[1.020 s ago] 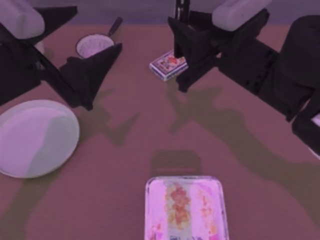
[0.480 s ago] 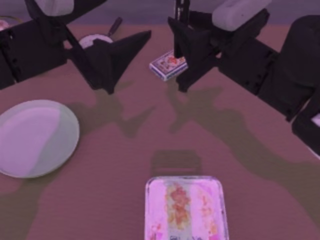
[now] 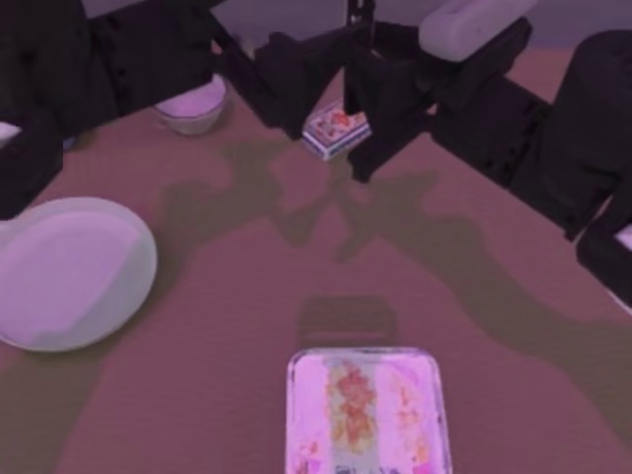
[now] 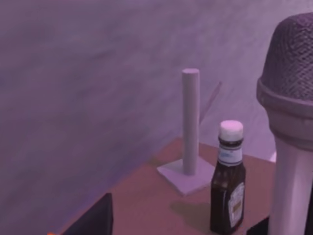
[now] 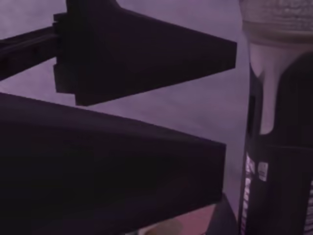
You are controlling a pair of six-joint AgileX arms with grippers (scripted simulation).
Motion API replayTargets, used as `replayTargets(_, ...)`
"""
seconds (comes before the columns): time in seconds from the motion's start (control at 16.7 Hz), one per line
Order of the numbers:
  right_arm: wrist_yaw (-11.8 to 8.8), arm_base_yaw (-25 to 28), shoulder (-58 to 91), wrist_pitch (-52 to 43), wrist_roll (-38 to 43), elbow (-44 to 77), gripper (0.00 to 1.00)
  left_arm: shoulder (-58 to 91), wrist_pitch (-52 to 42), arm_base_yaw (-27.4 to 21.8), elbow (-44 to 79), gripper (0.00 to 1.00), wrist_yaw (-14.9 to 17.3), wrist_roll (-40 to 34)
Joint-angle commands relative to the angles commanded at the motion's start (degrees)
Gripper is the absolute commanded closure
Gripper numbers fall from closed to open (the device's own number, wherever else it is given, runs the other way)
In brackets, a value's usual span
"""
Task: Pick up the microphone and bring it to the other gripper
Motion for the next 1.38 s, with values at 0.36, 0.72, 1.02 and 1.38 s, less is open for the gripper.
replayTargets(0.36,0.00,0.00,0.00,0.00,0.00,0.00,1.00,8.34,2.09,-5.08,6.44,0.00,-4.94,-0.19)
replayTargets(0.72,0.00,0.00,0.00,0.00,0.00,0.00,1.00,8.34,2.09,-5.08,6.44,0.23,-4.94,-0.19)
replayTargets(1.02,0.00,0.00,0.00,0.00,0.00,0.00,1.00,8.34,2.09,-5.08,6.44,0.60,-4.94,-0.19)
replayTargets(1.38,0.00,0.00,0.00,0.00,0.00,0.00,1.00,8.34,2.09,-5.08,6.44,1.00,-4.94,-0.19)
